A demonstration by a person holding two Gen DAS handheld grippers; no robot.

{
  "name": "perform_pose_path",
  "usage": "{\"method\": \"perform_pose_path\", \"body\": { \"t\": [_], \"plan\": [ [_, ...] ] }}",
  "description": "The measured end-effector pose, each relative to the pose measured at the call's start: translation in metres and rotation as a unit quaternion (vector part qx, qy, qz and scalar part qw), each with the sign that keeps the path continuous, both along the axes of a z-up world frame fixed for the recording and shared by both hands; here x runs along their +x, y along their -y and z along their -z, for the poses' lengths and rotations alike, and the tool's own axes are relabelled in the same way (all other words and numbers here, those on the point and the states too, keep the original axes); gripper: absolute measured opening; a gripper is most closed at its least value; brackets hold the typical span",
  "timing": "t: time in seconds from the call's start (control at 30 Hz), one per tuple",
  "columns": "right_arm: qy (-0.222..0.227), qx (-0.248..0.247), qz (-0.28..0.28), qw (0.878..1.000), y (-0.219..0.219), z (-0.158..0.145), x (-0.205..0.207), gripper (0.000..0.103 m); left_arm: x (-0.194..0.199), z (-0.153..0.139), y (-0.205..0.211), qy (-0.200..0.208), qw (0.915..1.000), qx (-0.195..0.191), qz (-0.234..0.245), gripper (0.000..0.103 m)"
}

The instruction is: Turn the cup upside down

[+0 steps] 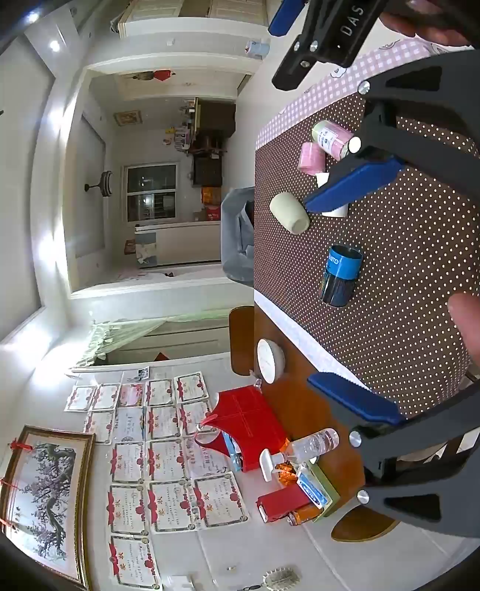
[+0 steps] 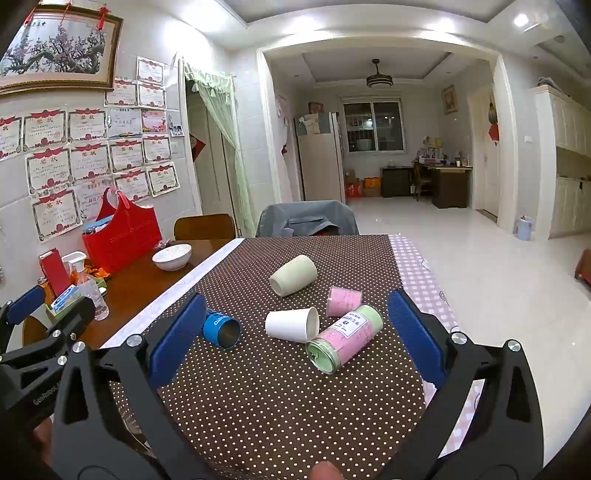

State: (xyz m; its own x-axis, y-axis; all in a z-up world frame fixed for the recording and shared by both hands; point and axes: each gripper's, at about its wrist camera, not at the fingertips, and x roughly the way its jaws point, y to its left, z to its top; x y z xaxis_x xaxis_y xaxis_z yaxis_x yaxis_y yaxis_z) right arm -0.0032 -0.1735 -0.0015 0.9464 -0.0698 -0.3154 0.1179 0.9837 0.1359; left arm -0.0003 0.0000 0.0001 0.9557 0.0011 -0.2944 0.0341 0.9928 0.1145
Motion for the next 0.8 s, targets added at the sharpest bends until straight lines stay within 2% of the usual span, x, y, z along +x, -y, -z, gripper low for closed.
{"method": "perform_pose_path", "body": {
  "t": [0.8],
  "plan": [
    [0.008,-0.003,0.001,1.0,0.0002,-0.0019,0.0013,0.097,0.0011,-0.0007,-0.0063,-0.004,0.9999,-0.011,0.006,0.087]
  ]
}}
